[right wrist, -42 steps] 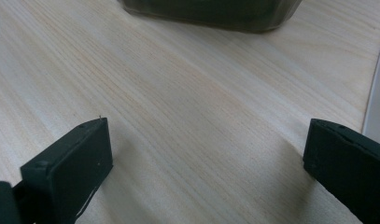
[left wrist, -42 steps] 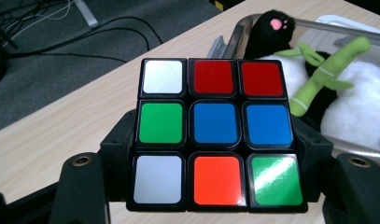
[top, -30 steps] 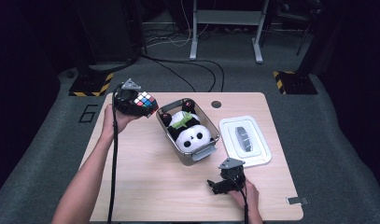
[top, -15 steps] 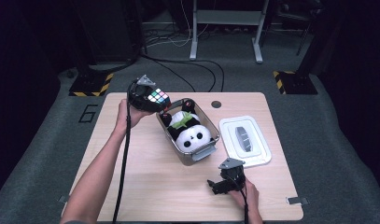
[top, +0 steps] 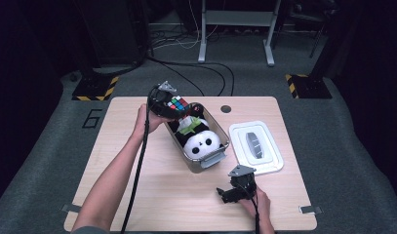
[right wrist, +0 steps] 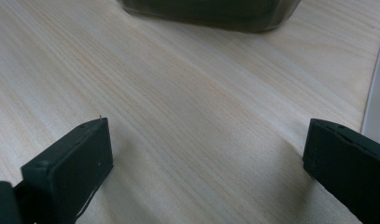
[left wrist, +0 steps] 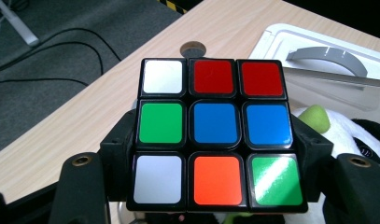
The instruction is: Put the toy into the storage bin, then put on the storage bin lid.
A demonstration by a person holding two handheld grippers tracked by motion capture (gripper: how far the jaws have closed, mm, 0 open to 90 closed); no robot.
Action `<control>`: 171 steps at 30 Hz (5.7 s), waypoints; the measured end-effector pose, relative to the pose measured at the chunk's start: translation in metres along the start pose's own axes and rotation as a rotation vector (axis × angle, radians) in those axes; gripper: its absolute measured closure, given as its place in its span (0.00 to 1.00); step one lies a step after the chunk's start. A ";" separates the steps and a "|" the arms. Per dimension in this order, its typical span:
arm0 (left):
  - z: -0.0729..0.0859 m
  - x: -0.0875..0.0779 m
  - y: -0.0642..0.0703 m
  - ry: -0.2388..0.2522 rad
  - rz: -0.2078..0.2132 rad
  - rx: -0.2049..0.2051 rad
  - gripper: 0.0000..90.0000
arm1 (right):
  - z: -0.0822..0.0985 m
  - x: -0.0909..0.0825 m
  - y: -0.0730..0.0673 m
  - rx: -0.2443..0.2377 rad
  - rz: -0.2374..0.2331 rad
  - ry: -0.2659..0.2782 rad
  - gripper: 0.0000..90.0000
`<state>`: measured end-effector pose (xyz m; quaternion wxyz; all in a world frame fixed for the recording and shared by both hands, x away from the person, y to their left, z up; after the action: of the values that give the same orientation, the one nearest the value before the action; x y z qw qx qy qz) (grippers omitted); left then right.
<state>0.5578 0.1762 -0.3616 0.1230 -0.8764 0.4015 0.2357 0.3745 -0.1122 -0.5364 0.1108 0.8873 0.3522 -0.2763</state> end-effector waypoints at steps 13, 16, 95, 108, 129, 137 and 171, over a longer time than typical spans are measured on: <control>0.007 0.031 0.005 -0.075 -0.003 0.024 0.38 | 0.000 0.000 -0.001 0.009 -0.004 0.001 0.01; 0.010 0.035 0.007 -0.094 -0.021 0.043 0.37 | 0.000 0.000 -0.001 0.010 -0.004 0.002 0.01; 0.075 -0.080 0.012 -0.052 -0.171 0.020 0.13 | 0.000 0.000 0.000 0.003 0.005 0.001 0.01; 0.157 -0.085 0.001 -0.142 -0.230 -0.109 0.06 | 0.000 0.000 0.000 0.002 0.004 0.001 0.01; 0.249 -0.075 -0.014 -0.065 -0.336 -0.249 0.00 | 0.000 0.001 0.000 0.012 0.012 -0.001 0.01; 0.248 -0.073 -0.013 -0.068 -0.312 -0.230 0.00 | 0.000 0.001 0.000 0.012 0.014 -0.001 0.01; 0.247 -0.071 -0.015 -0.071 -0.345 -0.251 0.00 | 0.000 -0.005 0.011 -0.004 -0.008 -0.040 0.02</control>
<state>0.4512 0.3322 -0.5366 0.0655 -0.9317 0.2086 0.2899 0.3787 -0.1228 -0.5331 0.1184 0.8800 0.3540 -0.2937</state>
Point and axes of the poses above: each handheld gripper's, and its own axes: x roughly forward along the jaws, z roughly out of its underside, y roughly to its right, the point moved 1 cm from there along x, roughly forward along the jaws, and after that the axes turned 10 degrees about y, right-handed, at the moved point
